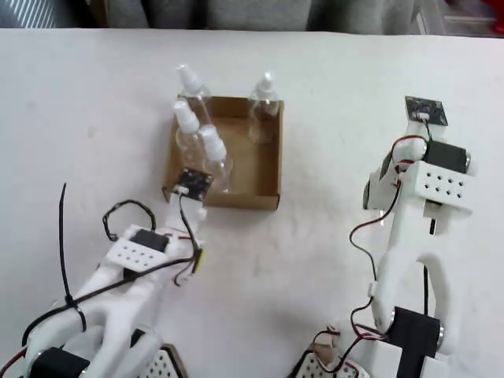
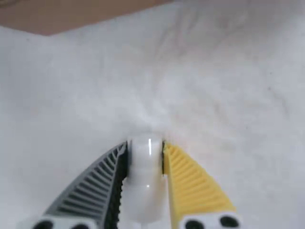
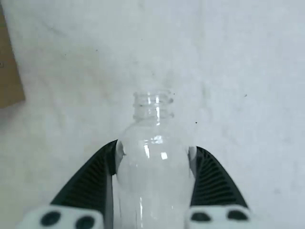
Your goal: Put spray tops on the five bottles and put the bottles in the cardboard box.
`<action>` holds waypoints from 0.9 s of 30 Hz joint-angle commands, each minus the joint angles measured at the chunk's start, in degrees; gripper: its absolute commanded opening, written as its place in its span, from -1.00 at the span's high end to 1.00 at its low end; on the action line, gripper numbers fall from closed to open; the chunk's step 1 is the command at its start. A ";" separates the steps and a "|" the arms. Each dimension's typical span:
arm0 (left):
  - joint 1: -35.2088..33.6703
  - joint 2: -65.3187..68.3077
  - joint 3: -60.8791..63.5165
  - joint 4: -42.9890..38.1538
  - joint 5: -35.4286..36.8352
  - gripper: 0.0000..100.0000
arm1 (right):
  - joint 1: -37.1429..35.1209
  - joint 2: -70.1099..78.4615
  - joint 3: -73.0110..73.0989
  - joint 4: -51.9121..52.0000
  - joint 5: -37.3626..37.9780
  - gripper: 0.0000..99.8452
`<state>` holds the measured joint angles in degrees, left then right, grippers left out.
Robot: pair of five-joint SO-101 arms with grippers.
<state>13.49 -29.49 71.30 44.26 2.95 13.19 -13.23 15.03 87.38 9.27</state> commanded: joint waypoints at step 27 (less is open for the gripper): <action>1.01 0.31 -1.93 0.26 -0.26 0.96 | -17.01 -50.33 45.10 -68.53 -3.34 0.96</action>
<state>13.49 -29.49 71.30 44.26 2.95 -3.96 -64.40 57.58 36.57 6.37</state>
